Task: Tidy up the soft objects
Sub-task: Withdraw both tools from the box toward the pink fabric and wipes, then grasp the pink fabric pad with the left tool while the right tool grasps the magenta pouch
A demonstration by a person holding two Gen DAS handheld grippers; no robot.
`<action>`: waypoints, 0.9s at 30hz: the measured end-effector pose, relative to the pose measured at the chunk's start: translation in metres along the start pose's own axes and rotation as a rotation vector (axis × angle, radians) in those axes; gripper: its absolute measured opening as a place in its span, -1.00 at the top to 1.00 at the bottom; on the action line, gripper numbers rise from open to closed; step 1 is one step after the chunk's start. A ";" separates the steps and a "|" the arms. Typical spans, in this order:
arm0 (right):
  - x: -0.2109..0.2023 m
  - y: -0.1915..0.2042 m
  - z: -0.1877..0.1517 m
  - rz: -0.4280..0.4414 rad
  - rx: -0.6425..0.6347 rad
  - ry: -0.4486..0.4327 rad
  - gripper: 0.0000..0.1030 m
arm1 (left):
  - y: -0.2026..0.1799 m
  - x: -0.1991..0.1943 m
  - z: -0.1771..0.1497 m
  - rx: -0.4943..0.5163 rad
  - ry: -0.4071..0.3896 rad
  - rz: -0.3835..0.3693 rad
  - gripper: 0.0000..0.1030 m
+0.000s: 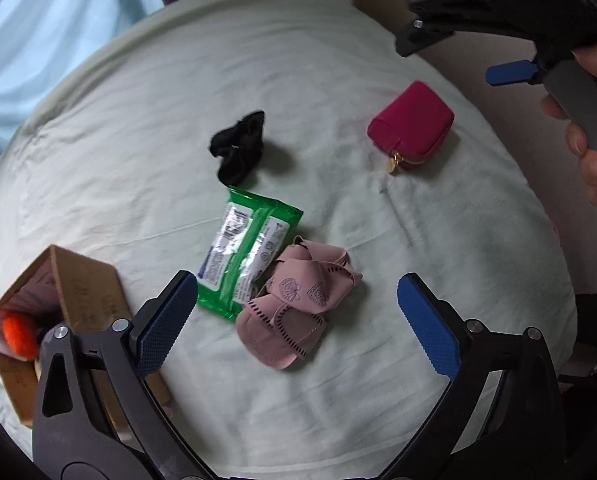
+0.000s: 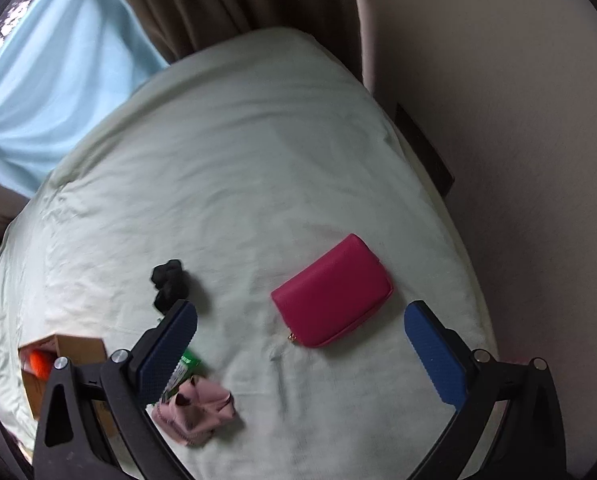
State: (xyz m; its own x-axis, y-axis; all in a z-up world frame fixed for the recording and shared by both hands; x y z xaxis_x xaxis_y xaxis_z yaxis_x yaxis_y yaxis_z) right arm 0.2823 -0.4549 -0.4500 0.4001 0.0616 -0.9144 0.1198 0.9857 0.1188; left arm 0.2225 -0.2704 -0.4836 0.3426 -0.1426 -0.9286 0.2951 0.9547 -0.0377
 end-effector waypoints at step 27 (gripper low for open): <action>0.108 -0.074 -0.034 -0.074 0.419 0.217 -0.34 | -0.009 0.116 -0.021 0.074 0.200 0.014 0.11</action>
State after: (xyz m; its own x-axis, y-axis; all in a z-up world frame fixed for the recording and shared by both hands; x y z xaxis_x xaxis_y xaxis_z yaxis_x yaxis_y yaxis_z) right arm 0.2860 -0.5155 -0.5706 0.1827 0.0694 -0.9807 0.5149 0.8430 0.1556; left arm 0.2405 -0.2905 -0.5990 0.1657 -0.0675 -0.9839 0.3590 0.9333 -0.0036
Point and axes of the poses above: each gripper's, at about its wrist camera, not at the fingertips, and x roughly the way its jaws point, y to its left, z to its top, the point moved 9 cm from there along x, roughly the way its jaws point, and after that the axes turned 14 degrees about -x, right-handed, at the moved point
